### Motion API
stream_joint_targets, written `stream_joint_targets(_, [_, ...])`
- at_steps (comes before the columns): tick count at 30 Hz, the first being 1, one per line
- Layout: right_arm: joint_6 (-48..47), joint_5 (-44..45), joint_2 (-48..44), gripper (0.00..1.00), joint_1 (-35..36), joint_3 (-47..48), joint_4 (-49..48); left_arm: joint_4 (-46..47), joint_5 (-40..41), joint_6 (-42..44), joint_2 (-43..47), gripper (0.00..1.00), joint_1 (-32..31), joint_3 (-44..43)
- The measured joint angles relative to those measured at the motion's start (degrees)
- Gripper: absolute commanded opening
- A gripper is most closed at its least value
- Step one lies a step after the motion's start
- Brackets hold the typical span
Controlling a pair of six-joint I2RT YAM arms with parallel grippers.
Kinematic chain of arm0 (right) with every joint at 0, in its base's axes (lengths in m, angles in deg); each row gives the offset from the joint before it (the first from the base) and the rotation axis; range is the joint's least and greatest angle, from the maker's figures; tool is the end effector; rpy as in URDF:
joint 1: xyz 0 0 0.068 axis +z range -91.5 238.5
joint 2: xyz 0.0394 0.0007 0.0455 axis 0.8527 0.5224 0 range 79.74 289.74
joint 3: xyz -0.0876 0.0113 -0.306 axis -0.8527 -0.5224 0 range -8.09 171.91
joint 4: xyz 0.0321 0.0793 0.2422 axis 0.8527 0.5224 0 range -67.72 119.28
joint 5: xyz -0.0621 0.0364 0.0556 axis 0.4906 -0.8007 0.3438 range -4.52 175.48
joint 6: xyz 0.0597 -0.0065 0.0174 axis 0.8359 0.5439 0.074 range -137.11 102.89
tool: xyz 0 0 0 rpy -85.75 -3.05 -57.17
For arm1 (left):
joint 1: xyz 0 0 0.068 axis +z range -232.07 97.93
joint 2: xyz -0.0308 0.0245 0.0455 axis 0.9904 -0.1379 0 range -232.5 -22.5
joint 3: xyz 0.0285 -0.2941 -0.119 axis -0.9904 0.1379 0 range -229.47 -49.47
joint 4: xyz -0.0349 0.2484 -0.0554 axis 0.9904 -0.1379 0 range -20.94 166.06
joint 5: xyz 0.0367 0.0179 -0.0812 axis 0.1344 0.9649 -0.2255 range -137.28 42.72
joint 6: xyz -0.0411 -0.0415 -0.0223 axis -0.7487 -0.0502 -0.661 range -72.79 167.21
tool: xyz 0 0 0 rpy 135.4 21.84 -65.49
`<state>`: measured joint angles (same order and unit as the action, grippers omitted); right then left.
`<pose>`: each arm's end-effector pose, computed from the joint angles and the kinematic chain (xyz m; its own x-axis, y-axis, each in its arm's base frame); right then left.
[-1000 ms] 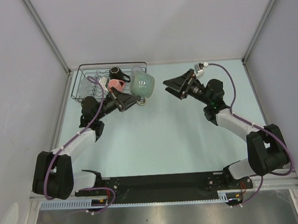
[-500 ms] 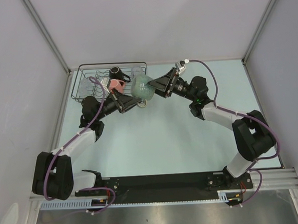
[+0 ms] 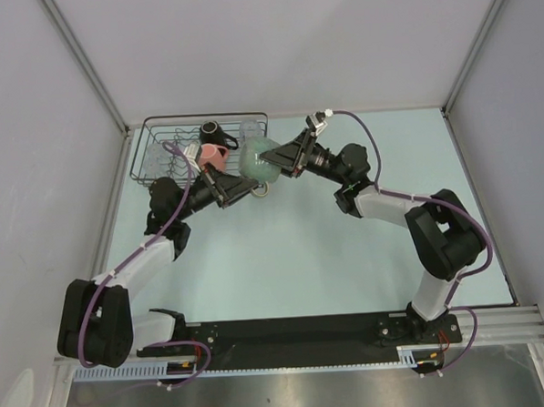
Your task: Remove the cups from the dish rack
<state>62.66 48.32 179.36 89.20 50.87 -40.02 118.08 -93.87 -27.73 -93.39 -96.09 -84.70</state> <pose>0.3269 0.2276 0.3505 -0.8191 0.4259 -0.3843 -0.4700 -0.1144 0.8752 0.2384 -0.0951 0.3280 -0.8093 -0.4819 -0.3359 0.3290 0.1021 -0.9388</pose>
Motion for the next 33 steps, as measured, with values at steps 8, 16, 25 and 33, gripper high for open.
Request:
stream_joint_targets(8, [5.0, -2.1, 4.0, 0.00, 1.2, 3.0, -8.9, 0.1, 0.0, -1.0, 0.2, 0.00, -1.0, 0.9])
stream_joint_targets(16, [8.1, -3.4, 6.7, 0.00, 0.9, 3.9, -12.2, 0.0, 0.7, -1.0, -0.3, 0.02, -1.0, 1.4])
stream_joint_targets(25, [5.4, -4.3, 3.7, 0.00, 0.1, 0.9, -7.1, -0.8, -0.8, 1.8, -1.3, 0.82, -2.1, 0.8])
stream_joint_targets(33, [0.4, -4.9, -2.6, 0.00, -3.6, -2.8, 3.9, -2.4, -1.8, 5.2, -1.5, 1.00, -2.7, -2.4])
